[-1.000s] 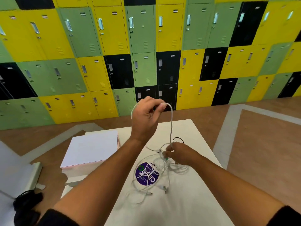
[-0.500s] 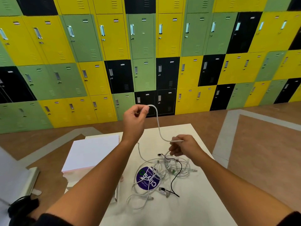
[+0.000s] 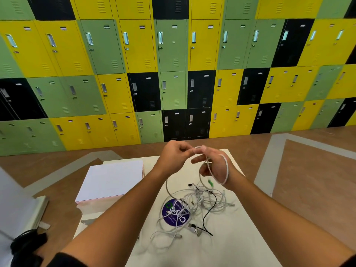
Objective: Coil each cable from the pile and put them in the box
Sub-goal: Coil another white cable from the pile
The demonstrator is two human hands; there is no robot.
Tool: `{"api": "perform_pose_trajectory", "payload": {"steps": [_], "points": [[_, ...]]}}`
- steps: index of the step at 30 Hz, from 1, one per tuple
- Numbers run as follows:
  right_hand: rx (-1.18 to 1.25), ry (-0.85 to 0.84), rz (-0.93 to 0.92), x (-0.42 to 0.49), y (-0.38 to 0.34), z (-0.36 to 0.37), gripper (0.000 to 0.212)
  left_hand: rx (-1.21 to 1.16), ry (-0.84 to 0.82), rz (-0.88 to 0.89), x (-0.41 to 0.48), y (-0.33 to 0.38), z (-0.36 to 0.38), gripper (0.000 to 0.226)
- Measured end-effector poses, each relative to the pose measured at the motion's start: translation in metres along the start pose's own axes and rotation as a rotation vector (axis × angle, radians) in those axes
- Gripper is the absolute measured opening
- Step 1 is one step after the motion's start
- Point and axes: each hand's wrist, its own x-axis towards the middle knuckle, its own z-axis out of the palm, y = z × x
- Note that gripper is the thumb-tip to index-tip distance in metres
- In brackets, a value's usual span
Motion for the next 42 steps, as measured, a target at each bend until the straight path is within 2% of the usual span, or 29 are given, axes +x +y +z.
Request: {"api": "perform_pose_trajectory", "payload": {"steps": [5, 9, 12, 15, 19, 22, 26, 27, 30, 32, 34, 36, 37, 39, 40, 42], "points": [[-0.021, 0.063, -0.134, 0.004, -0.016, 0.005, 0.026, 0.262, 0.092, -0.035, -0.002, -0.021, 0.005, 0.017], [-0.023, 0.089, -0.198, 0.006, -0.034, 0.008, 0.031, 0.163, 0.023, -0.091, -0.012, -0.031, 0.01, 0.014], [0.167, 0.179, -0.223, 0.01, -0.045, 0.014, 0.031, 0.2, 0.045, -0.169, -0.014, -0.037, 0.011, 0.012], [0.369, 0.317, -0.232, 0.014, -0.065, 0.01, 0.03, 0.075, -0.001, -0.301, -0.023, -0.057, 0.008, 0.011], [0.457, 0.49, -0.162, 0.022, -0.069, 0.001, 0.022, -0.086, -0.117, -0.297, -0.038, -0.067, 0.007, 0.018], [0.467, 0.493, 0.033, 0.025, -0.056, -0.009, 0.018, -0.209, -0.131, -0.309, -0.036, -0.063, 0.006, 0.021], [0.007, 0.339, 0.338, 0.016, -0.018, -0.022, 0.015, -0.401, 0.015, -0.39, -0.025, -0.055, 0.007, 0.029], [-0.159, 0.278, 0.415, 0.012, -0.009, -0.026, 0.022, -0.442, 0.044, -0.412, -0.023, -0.054, 0.007, 0.029], [-0.699, 0.006, 0.618, -0.002, 0.003, -0.035, 0.071, -0.484, 0.056, -0.436, -0.017, -0.048, 0.008, 0.029], [-0.983, -0.188, 0.689, -0.009, 0.0, -0.032, 0.091, -0.485, 0.033, -0.437, -0.015, -0.047, 0.009, 0.029], [-1.191, -0.221, 0.622, -0.006, -0.007, -0.023, 0.103, -0.416, -0.014, -0.424, -0.014, -0.047, 0.01, 0.031], [-1.247, -0.088, 0.381, 0.0, -0.011, -0.011, 0.115, -0.32, -0.086, -0.39, -0.015, -0.047, 0.012, 0.031], [-1.207, -0.03, 0.204, 0.004, -0.012, -0.005, 0.114, -0.282, -0.132, -0.367, -0.016, -0.047, 0.013, 0.031], [-1.141, -0.033, -0.142, 0.006, -0.017, 0.004, 0.091, -0.242, -0.234, -0.316, -0.018, -0.043, 0.017, 0.028], [-1.144, -0.074, -0.238, 0.007, -0.02, 0.007, 0.076, -0.241, -0.27, -0.296, -0.02, -0.04, 0.018, 0.028], [-1.232, -0.154, -0.265, 0.008, -0.027, 0.011, 0.044, -0.281, -0.282, -0.285, -0.021, -0.036, 0.018, 0.028]]}}
